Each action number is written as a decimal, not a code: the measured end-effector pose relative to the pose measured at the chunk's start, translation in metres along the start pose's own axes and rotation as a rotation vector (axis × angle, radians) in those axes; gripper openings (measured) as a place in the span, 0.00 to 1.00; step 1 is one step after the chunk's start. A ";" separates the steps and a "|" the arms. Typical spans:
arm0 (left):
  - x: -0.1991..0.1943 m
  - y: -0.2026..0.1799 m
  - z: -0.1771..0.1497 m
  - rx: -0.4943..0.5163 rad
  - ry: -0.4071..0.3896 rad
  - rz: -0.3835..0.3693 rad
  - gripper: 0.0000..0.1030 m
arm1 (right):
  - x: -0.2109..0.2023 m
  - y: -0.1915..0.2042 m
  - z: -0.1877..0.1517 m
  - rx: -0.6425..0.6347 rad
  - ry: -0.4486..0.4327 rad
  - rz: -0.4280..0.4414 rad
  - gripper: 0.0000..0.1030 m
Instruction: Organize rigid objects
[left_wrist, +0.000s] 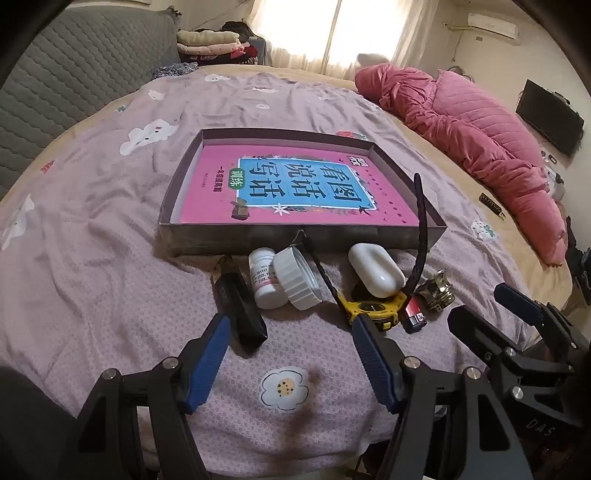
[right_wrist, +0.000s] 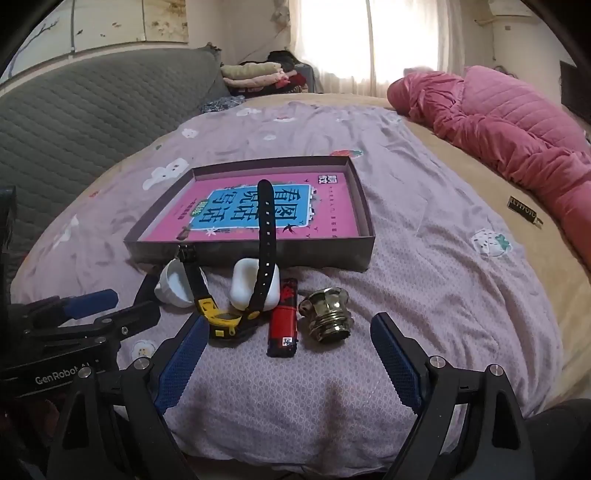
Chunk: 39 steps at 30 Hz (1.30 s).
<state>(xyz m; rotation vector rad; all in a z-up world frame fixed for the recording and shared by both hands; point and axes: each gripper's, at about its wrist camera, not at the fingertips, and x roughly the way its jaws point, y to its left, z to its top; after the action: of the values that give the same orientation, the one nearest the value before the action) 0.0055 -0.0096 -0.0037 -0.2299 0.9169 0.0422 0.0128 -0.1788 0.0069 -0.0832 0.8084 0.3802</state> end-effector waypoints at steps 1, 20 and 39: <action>0.000 0.001 0.000 0.000 0.001 0.000 0.66 | 0.000 -0.001 0.000 0.001 -0.002 0.000 0.87; 0.000 0.002 0.001 0.006 0.005 0.010 0.66 | 0.001 -0.003 0.000 0.012 0.005 -0.012 0.87; 0.002 0.004 0.000 0.001 0.017 0.015 0.66 | 0.002 -0.006 -0.001 0.011 0.008 -0.008 0.87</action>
<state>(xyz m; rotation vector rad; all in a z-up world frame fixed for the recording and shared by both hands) 0.0066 -0.0059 -0.0060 -0.2233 0.9358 0.0536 0.0159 -0.1838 0.0044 -0.0776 0.8183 0.3684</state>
